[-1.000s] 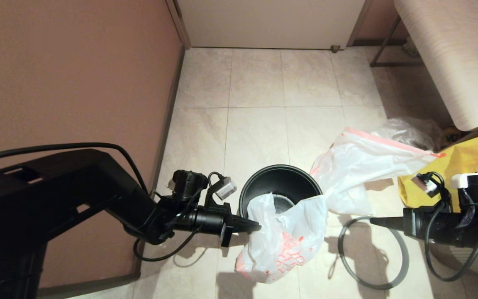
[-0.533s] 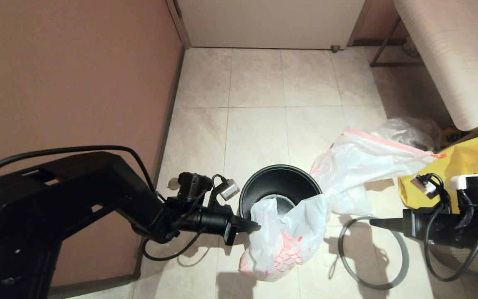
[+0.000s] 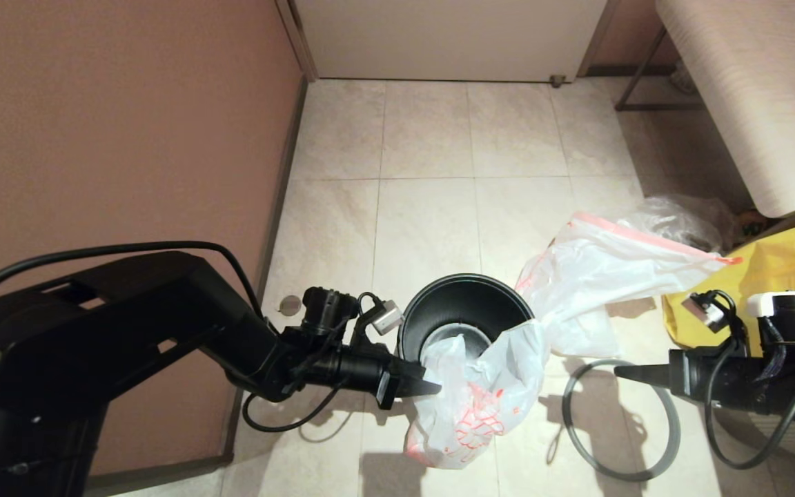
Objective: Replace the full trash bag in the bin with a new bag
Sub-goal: Put the new garbage bag on the trash can
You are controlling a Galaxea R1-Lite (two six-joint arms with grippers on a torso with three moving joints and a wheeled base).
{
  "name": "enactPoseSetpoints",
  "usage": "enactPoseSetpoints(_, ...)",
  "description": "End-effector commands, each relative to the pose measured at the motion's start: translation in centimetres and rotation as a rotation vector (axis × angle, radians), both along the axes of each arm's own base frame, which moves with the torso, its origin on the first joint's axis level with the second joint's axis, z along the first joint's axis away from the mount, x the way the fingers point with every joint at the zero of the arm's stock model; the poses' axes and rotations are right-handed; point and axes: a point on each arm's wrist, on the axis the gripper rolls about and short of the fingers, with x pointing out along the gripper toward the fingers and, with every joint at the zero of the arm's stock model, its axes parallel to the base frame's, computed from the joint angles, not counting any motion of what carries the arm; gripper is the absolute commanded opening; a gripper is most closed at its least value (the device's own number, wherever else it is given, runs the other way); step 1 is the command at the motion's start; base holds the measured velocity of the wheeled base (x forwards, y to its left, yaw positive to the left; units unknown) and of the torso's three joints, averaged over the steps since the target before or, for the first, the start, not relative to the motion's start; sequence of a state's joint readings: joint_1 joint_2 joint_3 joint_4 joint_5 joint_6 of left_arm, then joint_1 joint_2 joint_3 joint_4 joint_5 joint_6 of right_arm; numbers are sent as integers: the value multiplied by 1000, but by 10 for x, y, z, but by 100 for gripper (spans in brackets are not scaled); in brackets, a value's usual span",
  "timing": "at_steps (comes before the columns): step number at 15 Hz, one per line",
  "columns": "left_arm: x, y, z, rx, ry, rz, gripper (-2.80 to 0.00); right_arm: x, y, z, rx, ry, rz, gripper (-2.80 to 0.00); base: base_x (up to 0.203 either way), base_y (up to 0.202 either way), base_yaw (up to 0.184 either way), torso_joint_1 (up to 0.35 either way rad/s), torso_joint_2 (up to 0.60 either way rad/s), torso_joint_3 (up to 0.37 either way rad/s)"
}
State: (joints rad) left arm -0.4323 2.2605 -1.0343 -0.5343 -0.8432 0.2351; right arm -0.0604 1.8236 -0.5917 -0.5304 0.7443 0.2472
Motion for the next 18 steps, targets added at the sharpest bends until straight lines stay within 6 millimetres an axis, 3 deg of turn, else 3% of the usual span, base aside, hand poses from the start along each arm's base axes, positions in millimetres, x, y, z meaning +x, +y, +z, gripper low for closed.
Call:
enactPoseSetpoints(1,2,-2,-4,-2,3,-6,0,1,0,-2,4,6,2,-280,0,0,0,0,0,0)
enactPoseSetpoints(4,9,-13,-17,14,23,-18,0,2,0,-5,4,9,2,-280,0,0,0,0,0,0)
enactPoseSetpoints(7,14,0,-18,46,88,14,0,3,-5,-4,2,0,-13,-280,0,0,0,0,0,0)
enactPoseSetpoints(14,0,-14,-1,20,70,-66,0,4,-6,-11,1,20,-11,-280,0,0,0,0,0,0)
enactPoseSetpoints(18,-5,-21,-18,38,112,-93,0,7,-5,-14,5,14,-8,-280,0,0,0,0,0,0)
